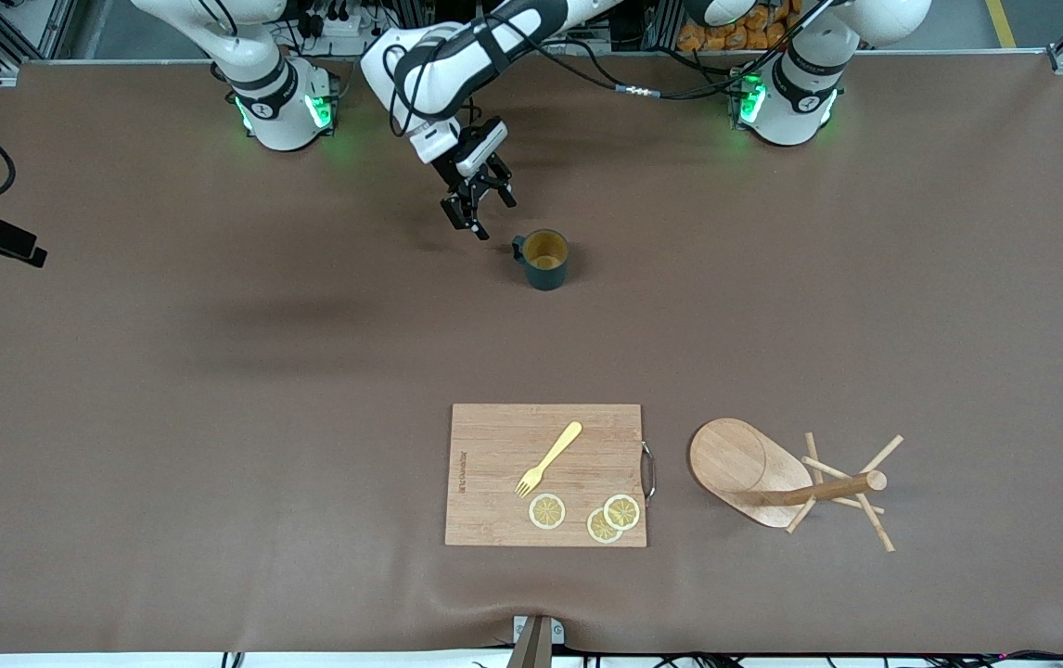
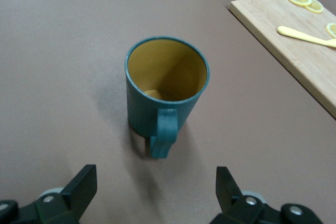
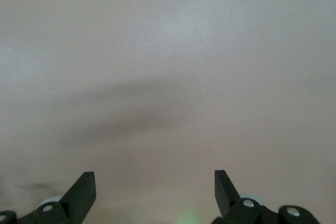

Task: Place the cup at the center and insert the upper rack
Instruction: 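Lower the left gripper toward the teal mug's handle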

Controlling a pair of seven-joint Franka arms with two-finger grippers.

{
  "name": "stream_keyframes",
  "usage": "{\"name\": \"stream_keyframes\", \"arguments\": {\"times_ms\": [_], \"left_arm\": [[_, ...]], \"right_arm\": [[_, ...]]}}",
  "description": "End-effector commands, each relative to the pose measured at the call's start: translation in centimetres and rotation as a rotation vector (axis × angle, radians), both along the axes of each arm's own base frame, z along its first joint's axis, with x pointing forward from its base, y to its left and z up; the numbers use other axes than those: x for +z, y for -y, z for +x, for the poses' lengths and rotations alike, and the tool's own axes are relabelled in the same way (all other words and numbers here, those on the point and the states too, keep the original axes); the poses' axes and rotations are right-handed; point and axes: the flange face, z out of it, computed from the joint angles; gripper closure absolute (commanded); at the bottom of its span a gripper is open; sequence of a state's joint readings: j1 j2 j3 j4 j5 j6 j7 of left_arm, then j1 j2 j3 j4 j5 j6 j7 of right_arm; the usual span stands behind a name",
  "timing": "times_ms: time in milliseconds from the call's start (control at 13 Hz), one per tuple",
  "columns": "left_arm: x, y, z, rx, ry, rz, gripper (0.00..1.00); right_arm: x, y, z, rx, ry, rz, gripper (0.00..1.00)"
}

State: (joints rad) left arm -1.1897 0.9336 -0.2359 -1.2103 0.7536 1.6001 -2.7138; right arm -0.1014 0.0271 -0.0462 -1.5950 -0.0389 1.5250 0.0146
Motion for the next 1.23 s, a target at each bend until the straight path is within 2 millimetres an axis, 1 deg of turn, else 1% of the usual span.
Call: {"name": "stream_keyframes", "arguments": {"times_ms": [0,231,694,771,1002,1156], "left_arm": [[-1.5,0.4,0.2,0.04,0.039,-0.018,0.0],[-2.2,-0.2,0.3,0.064,0.021,0.007,0.0],[-4.4,-1.8,2.9,0.129,0.004,0.034,0.0],[-4.5,-1.9,3.3,0.137,0.0,0.034,0.0],[-5.1,-2.0,3.3,0.15,-0.002,0.029,0.0],[-6.0,-2.2,3.2,0.153,-0.005,0.035,0.0]], "right_arm": [[0.6,0.1,-0.5,0.002,0.003,0.011,0.0],[0.7,0.2,-0.6,-0.001,0.005,0.011,0.0],[0.7,0.2,-0.6,-0.004,0.005,0.01,0.0],[0.6,0.1,-0.5,-0.005,0.008,0.021,0.0],[0.5,-0.2,-0.4,-0.004,0.01,0.036,0.0],[0.6,-0.4,-0.4,-0.001,0.008,0.038,0.0]]}}
